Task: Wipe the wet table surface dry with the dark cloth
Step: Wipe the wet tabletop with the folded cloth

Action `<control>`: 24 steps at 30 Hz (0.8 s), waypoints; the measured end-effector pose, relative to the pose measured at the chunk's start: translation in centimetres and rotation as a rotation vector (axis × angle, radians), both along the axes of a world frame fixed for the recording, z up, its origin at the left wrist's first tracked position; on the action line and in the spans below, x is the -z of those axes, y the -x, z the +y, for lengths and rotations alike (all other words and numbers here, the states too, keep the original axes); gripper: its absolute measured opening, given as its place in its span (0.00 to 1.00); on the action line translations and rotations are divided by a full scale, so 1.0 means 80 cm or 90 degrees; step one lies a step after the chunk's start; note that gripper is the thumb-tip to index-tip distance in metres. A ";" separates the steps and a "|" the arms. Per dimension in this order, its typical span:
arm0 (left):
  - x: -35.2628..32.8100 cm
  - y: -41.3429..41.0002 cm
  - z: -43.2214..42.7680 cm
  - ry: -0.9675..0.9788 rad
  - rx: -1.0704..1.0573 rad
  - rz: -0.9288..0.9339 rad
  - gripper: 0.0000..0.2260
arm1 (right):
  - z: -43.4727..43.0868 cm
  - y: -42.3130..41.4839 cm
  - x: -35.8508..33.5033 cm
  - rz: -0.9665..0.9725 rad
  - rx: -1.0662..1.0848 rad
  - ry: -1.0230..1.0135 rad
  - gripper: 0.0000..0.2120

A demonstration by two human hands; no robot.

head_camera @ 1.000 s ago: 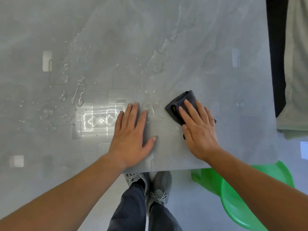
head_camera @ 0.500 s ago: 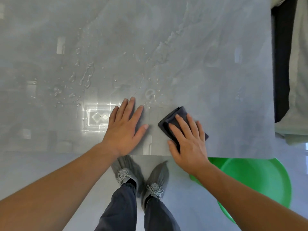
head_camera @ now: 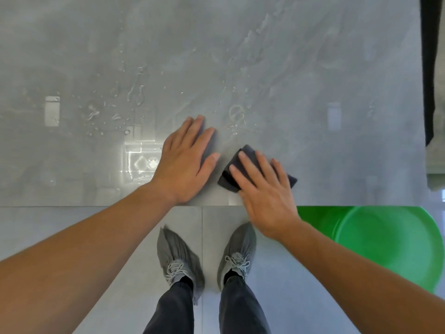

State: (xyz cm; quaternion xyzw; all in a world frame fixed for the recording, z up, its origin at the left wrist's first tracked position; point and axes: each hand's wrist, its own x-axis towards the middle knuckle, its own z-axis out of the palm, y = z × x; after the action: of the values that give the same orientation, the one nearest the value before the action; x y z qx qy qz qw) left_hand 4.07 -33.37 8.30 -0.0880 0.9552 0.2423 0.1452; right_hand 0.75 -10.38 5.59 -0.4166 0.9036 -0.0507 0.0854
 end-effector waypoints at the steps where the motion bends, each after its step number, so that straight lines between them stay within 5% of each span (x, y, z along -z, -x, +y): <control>1: 0.003 -0.001 -0.006 0.021 -0.001 -0.003 0.31 | -0.004 0.017 0.001 0.001 0.050 0.012 0.27; 6: 0.013 0.000 -0.038 0.084 -0.018 -0.022 0.29 | -0.049 0.034 0.001 -0.042 0.336 0.011 0.26; 13: 0.009 0.000 -0.053 0.067 0.006 -0.018 0.26 | -0.077 -0.022 -0.004 -0.048 0.166 -0.014 0.27; 20: 0.008 0.000 -0.069 0.063 0.037 0.014 0.24 | -0.124 0.107 -0.004 -0.054 0.412 0.001 0.26; 24: -0.002 0.010 -0.071 0.064 0.031 0.011 0.21 | -0.114 0.047 -0.011 -0.062 0.212 -0.037 0.27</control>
State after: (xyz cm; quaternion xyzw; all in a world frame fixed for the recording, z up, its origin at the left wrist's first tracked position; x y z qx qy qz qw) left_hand 3.31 -39.02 8.48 -0.0699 0.9693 0.1909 0.1381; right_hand -2.99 -19.49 6.44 -0.2558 0.9560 -0.0579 0.1316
